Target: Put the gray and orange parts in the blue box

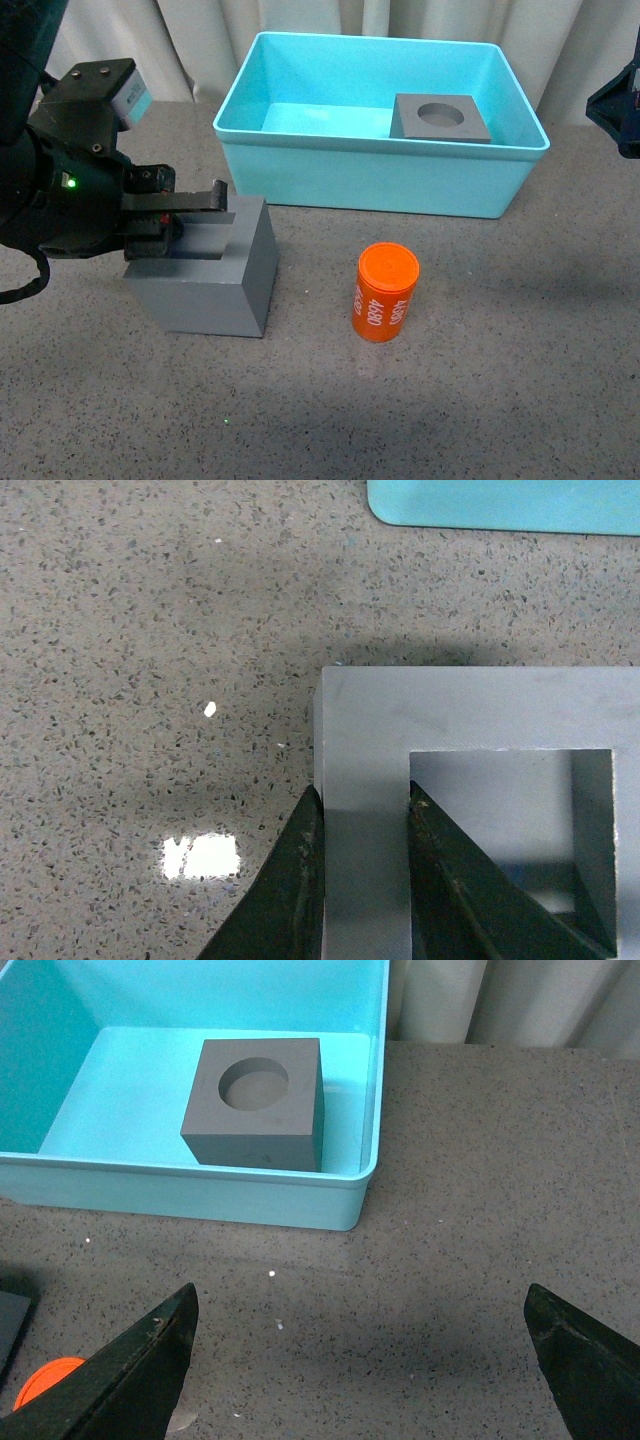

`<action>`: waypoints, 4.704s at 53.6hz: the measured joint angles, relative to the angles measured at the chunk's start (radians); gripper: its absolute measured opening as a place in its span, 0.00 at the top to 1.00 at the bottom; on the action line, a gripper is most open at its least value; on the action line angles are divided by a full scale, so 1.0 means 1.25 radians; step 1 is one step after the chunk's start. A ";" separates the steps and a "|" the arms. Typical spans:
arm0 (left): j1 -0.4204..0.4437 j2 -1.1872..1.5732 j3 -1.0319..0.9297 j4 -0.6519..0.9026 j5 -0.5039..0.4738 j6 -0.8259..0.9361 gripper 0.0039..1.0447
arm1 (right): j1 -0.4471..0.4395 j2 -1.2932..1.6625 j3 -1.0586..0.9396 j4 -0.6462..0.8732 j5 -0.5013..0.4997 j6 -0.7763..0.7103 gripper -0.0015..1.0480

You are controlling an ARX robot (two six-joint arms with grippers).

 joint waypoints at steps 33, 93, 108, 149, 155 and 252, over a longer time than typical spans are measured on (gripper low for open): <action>-0.045 -0.044 0.194 0.042 -0.040 -0.031 0.83 | 0.000 0.000 0.000 0.000 0.000 0.000 0.09; -0.020 0.430 0.749 -0.244 -0.055 0.054 0.84 | 0.000 0.000 0.000 0.000 0.000 0.000 0.09; -0.024 0.436 0.777 -0.290 -0.049 0.046 0.67 | 0.000 0.000 0.000 0.000 0.001 0.000 0.09; -0.006 -0.164 0.039 0.280 -0.139 0.005 0.06 | 0.000 0.000 0.000 0.000 0.000 0.000 0.09; -0.031 -0.271 -0.088 0.338 -0.167 0.007 0.06 | 0.000 0.000 0.000 0.000 0.000 0.000 0.09; 0.221 -1.174 -0.605 0.134 0.034 0.172 0.97 | 0.000 -0.002 0.000 0.000 0.001 0.000 0.09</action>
